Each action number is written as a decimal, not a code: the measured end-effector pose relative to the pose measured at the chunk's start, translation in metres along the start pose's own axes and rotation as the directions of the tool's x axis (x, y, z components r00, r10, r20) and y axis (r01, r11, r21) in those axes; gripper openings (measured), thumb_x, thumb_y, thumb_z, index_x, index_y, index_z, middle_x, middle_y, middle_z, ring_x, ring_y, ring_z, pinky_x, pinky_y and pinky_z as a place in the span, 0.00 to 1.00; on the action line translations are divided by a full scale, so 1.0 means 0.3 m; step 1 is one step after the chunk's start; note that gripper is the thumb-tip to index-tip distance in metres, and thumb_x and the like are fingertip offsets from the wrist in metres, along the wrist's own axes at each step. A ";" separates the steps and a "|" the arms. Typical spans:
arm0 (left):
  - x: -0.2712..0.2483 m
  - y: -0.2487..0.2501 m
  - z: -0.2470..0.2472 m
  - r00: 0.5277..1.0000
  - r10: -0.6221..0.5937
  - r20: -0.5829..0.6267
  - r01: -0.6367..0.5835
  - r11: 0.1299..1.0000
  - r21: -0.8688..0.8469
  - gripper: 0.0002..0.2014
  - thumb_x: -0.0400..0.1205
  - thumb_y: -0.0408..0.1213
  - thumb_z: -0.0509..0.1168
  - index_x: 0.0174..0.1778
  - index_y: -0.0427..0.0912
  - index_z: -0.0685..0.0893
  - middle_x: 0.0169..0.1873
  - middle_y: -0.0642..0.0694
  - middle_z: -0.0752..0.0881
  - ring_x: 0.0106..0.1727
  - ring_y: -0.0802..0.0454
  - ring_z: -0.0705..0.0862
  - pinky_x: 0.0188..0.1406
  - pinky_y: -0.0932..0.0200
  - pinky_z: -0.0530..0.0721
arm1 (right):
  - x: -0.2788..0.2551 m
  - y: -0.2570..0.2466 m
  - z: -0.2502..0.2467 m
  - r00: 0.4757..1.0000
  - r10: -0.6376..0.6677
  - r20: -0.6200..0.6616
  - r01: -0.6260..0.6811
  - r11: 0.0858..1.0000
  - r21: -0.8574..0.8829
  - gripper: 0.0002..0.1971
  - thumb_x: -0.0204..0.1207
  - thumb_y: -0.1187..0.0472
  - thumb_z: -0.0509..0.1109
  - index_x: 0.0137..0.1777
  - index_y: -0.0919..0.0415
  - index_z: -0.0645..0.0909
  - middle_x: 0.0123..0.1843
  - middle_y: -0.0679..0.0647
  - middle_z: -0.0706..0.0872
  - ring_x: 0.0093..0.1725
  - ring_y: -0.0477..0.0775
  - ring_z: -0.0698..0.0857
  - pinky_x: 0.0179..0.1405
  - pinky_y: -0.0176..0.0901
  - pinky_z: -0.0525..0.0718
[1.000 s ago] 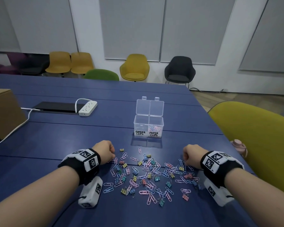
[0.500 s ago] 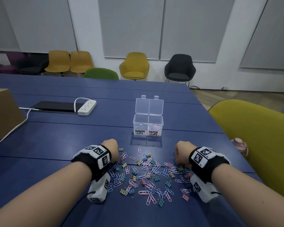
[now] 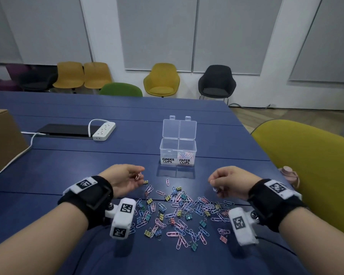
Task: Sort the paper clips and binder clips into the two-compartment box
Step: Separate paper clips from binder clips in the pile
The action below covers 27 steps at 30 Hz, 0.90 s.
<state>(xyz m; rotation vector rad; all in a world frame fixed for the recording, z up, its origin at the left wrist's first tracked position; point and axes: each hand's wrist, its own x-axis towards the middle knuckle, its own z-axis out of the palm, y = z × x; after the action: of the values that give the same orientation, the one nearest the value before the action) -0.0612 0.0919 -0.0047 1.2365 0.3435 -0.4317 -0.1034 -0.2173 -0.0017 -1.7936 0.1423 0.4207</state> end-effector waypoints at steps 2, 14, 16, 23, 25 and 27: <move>-0.004 0.012 0.002 0.997 -0.060 0.057 0.071 0.979 -0.194 0.09 0.83 0.26 0.51 0.41 0.33 0.75 0.30 0.42 0.71 0.28 0.52 0.72 0.17 0.66 0.80 | -0.036 0.003 -0.016 1.000 0.003 0.015 -0.008 0.947 0.321 0.09 0.77 0.76 0.63 0.39 0.66 0.78 0.28 0.58 0.78 0.27 0.51 0.85 0.28 0.40 0.87; -0.036 -0.059 0.080 0.956 0.092 0.279 -0.293 0.228 0.928 0.07 0.75 0.43 0.73 0.36 0.47 0.82 0.24 0.56 0.75 0.21 0.61 0.71 0.22 0.68 0.68 | -0.072 0.088 -0.084 0.977 0.030 -0.211 -0.063 0.986 -0.154 0.12 0.78 0.67 0.65 0.33 0.59 0.72 0.27 0.51 0.73 0.20 0.46 0.66 0.19 0.34 0.62; -0.050 -0.073 0.096 0.943 0.055 0.329 -0.327 -0.036 0.944 0.07 0.74 0.40 0.74 0.45 0.49 0.84 0.29 0.57 0.75 0.27 0.63 0.73 0.26 0.67 0.70 | -0.064 0.091 -0.083 0.976 -0.052 -0.213 -0.101 0.753 -0.651 0.07 0.75 0.63 0.69 0.36 0.58 0.76 0.31 0.47 0.78 0.29 0.47 0.76 0.26 0.35 0.73; -0.046 -0.107 0.140 0.914 -0.030 0.405 -0.399 -0.250 0.882 0.16 0.71 0.28 0.68 0.51 0.49 0.85 0.48 0.51 0.82 0.49 0.50 0.82 0.51 0.55 0.83 | -0.050 0.067 -0.013 0.997 -0.027 -0.077 -0.056 0.455 -0.889 0.10 0.70 0.57 0.76 0.40 0.52 0.75 0.37 0.43 0.77 0.44 0.50 0.78 0.35 0.36 0.73; -0.039 -0.115 0.140 0.904 -0.025 0.426 -0.419 -0.250 0.873 0.15 0.71 0.27 0.66 0.48 0.49 0.85 0.50 0.50 0.85 0.52 0.49 0.83 0.55 0.53 0.84 | -0.046 0.063 0.007 0.998 -0.034 -0.044 -0.024 0.442 -0.897 0.10 0.70 0.59 0.75 0.37 0.51 0.74 0.35 0.42 0.76 0.44 0.50 0.78 0.31 0.33 0.72; -0.032 -0.119 0.139 0.903 -0.017 0.429 -0.420 -0.242 0.875 0.12 0.71 0.28 0.66 0.45 0.50 0.84 0.49 0.51 0.86 0.51 0.51 0.84 0.54 0.56 0.84 | -0.042 0.061 0.021 0.999 -0.046 -0.018 0.003 0.414 -0.910 0.07 0.72 0.61 0.73 0.39 0.53 0.76 0.38 0.45 0.78 0.44 0.50 0.78 0.36 0.35 0.74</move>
<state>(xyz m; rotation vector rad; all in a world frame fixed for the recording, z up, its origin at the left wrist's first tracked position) -0.0865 0.0438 -0.0174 2.8102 -0.7928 -0.5737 -0.1222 -0.2175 -0.0152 -2.9211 -0.1362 0.4805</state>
